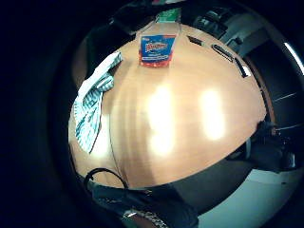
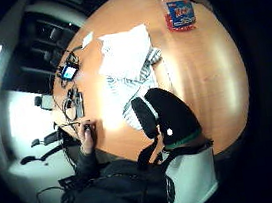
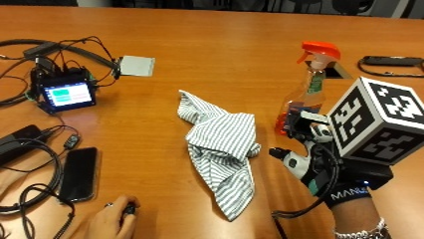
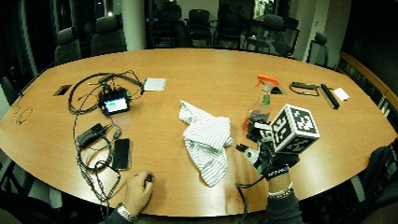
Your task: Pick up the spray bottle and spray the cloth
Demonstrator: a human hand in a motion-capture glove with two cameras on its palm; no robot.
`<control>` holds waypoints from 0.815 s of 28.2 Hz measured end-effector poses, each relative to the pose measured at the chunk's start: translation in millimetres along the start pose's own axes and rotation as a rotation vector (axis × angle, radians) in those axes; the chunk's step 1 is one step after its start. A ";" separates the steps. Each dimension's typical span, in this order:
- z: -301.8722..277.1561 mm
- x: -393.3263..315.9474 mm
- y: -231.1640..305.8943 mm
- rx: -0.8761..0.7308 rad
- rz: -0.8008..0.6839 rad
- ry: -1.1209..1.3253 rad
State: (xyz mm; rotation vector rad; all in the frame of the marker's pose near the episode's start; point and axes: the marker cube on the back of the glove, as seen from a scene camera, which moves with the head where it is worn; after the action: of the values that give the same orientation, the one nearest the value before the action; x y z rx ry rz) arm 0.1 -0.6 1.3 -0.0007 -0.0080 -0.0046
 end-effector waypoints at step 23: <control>11.2 -9.4 -6.7 -0.009 0.017 -0.001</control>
State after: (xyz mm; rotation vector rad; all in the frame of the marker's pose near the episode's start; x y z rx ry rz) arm -9.4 -7.2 12.4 -0.0102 -0.0094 0.0123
